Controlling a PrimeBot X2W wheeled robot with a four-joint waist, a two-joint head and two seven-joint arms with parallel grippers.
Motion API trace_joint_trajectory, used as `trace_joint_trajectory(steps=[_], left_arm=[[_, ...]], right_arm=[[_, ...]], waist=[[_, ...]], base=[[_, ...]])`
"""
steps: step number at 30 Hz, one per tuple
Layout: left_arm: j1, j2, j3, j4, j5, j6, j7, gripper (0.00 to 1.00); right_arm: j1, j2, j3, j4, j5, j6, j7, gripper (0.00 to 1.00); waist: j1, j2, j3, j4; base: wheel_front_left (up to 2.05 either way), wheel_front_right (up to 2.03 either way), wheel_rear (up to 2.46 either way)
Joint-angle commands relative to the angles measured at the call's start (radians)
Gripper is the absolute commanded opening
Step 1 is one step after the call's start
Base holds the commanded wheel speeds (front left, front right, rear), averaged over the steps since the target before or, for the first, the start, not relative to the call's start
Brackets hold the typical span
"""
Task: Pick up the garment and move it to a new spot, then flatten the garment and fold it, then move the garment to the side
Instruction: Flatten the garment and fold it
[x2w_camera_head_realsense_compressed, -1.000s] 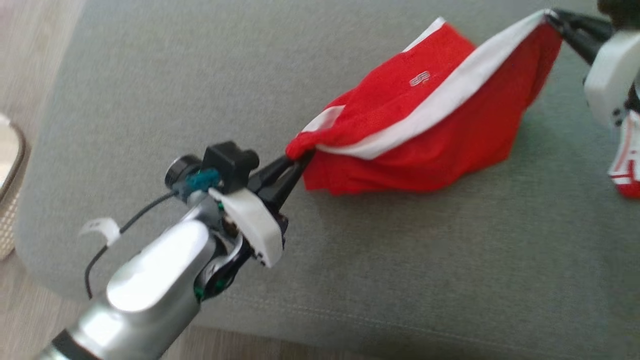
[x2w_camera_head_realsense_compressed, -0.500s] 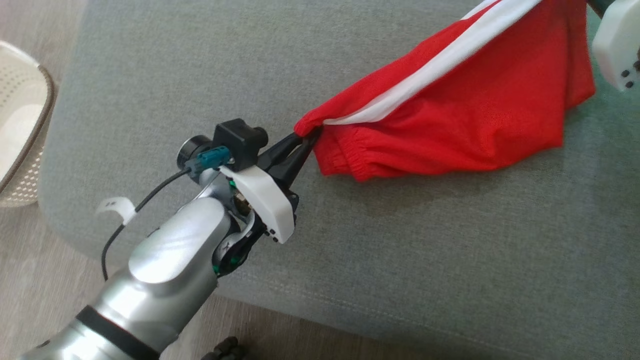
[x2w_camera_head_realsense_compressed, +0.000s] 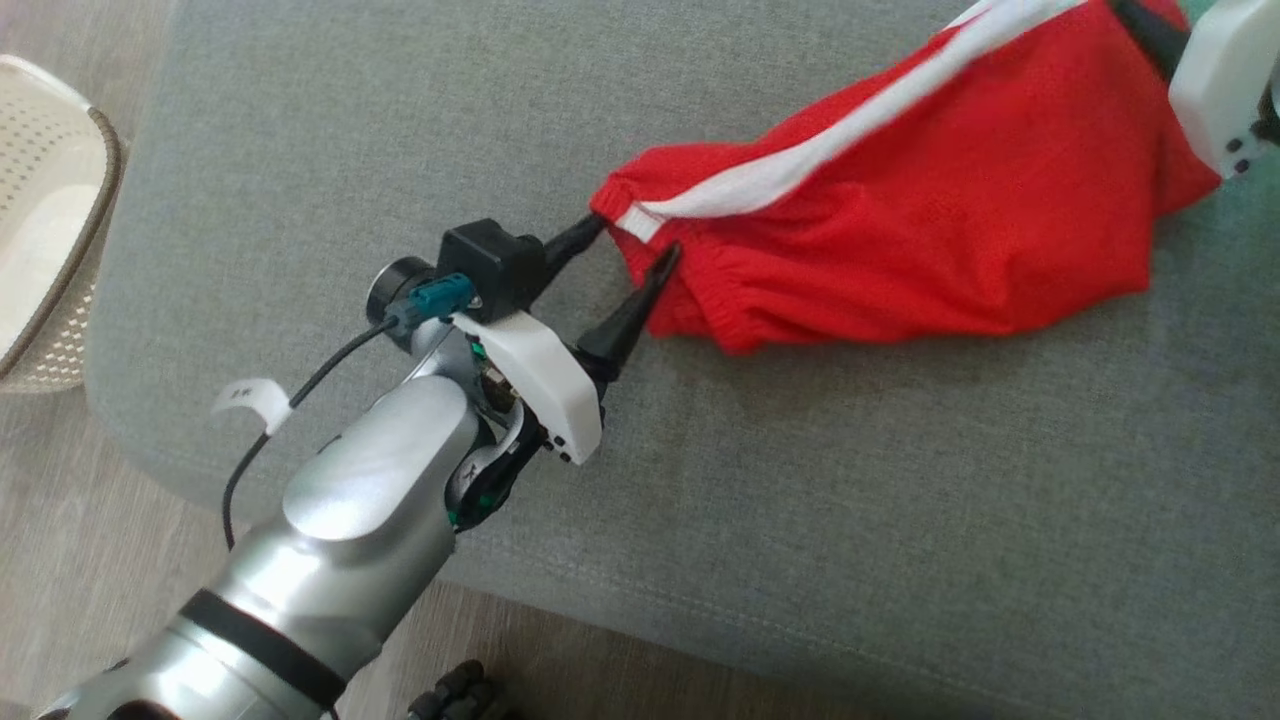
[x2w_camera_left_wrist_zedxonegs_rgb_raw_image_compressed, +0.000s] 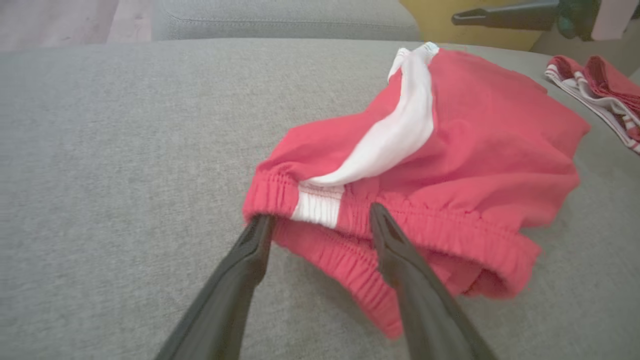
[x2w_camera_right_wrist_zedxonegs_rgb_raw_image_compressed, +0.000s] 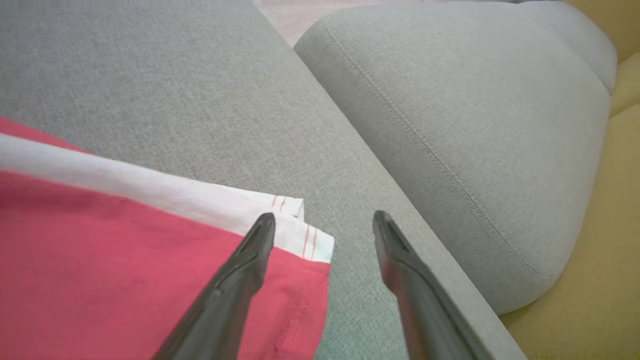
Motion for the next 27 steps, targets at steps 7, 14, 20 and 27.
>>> trace_joint_trajectory(steps=[7, 14, 20, 27], left_arm=[[-0.026, 0.015, 0.094, 0.012, -0.021, 0.051, -0.046, 1.00], [0.023, 0.016, 0.212, -0.034, -0.053, 0.105, -0.063, 1.00], [0.096, 0.001, 0.350, -0.139, -0.030, 0.139, -0.065, 1.00], [0.244, -0.066, 0.529, -0.235, 0.036, 0.144, -0.065, 1.00]], right_arm=[[0.028, 0.035, -0.026, 0.094, 0.075, 0.007, -0.134, 1.00], [0.120, 0.104, -0.102, 0.156, 0.133, 0.007, -0.311, 1.00], [0.185, 0.148, -0.197, 0.172, 0.135, 0.007, -0.389, 1.00], [0.328, 0.185, -0.457, 0.063, 0.014, 0.007, -0.401, 1.00]], waist=[[-0.0001, 0.0000, -0.049, -0.031], [-0.0001, 0.0000, -0.138, -0.078], [-0.0001, 0.0000, -0.200, -0.119], [-0.0001, 0.0000, -0.267, -0.179]], base=[[0.00, 0.00, 0.00], [0.00, 0.00, 0.00], [0.00, 0.00, 0.00], [0.00, 0.00, 0.00]])
